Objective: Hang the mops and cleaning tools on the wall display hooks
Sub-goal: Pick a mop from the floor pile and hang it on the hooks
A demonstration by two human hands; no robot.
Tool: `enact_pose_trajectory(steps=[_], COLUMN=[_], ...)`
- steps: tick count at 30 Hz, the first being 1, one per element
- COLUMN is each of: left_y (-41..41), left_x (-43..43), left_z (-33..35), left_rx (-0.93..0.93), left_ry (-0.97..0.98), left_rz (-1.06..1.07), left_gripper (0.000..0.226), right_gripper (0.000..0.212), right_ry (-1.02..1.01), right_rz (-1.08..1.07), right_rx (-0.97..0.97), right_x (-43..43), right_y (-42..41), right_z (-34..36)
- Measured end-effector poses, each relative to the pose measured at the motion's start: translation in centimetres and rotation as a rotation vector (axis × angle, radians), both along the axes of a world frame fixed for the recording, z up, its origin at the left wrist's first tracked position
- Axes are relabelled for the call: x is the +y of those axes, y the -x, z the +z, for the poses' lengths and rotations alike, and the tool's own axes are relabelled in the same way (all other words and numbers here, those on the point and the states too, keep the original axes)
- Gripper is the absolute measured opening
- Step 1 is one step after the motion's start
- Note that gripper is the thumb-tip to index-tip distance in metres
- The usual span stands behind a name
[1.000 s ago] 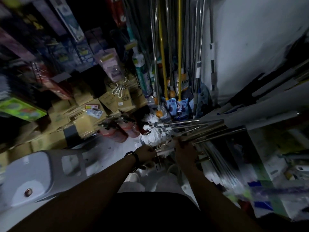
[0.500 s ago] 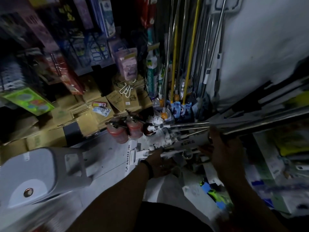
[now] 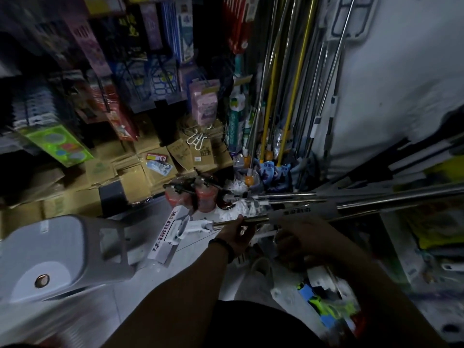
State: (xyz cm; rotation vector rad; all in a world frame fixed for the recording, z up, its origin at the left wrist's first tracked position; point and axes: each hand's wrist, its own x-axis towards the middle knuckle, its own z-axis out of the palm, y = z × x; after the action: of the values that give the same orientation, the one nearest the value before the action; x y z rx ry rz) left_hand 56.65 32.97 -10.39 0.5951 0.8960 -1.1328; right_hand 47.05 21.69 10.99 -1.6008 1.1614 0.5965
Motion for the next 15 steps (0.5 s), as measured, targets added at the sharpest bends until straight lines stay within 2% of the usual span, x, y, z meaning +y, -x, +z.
enact_pose_trajectory(steps=[1, 3, 5, 8, 9, 12, 15], left_y=[0.1, 0.3, 0.5, 0.7, 0.8, 0.8, 0.2], left_x=[-0.1, -0.3, -0.5, -1.1, -1.3, -1.3, 0.2], left_z=[0.3, 0.7, 1.4, 2.9, 3.1, 3.0, 2.6], left_rx=[-0.017, -0.052, -0.072, -0.114, -0.141, -0.164, -0.206], left_ry=[-0.009, -0.010, 0.002, 0.003, 0.014, 0.072, 0.101], left_rz=[0.008, 0.022, 0.021, 0.005, -0.011, -0.064, -0.236], left_gripper=[0.021, 0.021, 0.022, 0.025, 0.024, 0.029, 0.040], right_gripper=[0.043, 0.028, 0.030, 0.033, 0.029, 0.020, 0.018], right_ry=[0.146, 0.588, 0.932, 1.004, 1.003, 1.036, 1.099], right_rz=[0.122, 0.454, 0.800, 1.070, 1.126, 1.168, 1.144], right_rx=[-0.123, -0.284, -0.192, 0.248, 0.323, 0.253, 0.112], right_x=[0.6, 1.0, 1.1, 1.6, 1.9, 1.7, 1.0], right_y=[-0.9, -3.1, -5.2, -7.4, -7.8, -7.8, -7.4], right_z=[-0.6, -2.4, -4.3, -6.7, -7.0, -7.6, -6.5])
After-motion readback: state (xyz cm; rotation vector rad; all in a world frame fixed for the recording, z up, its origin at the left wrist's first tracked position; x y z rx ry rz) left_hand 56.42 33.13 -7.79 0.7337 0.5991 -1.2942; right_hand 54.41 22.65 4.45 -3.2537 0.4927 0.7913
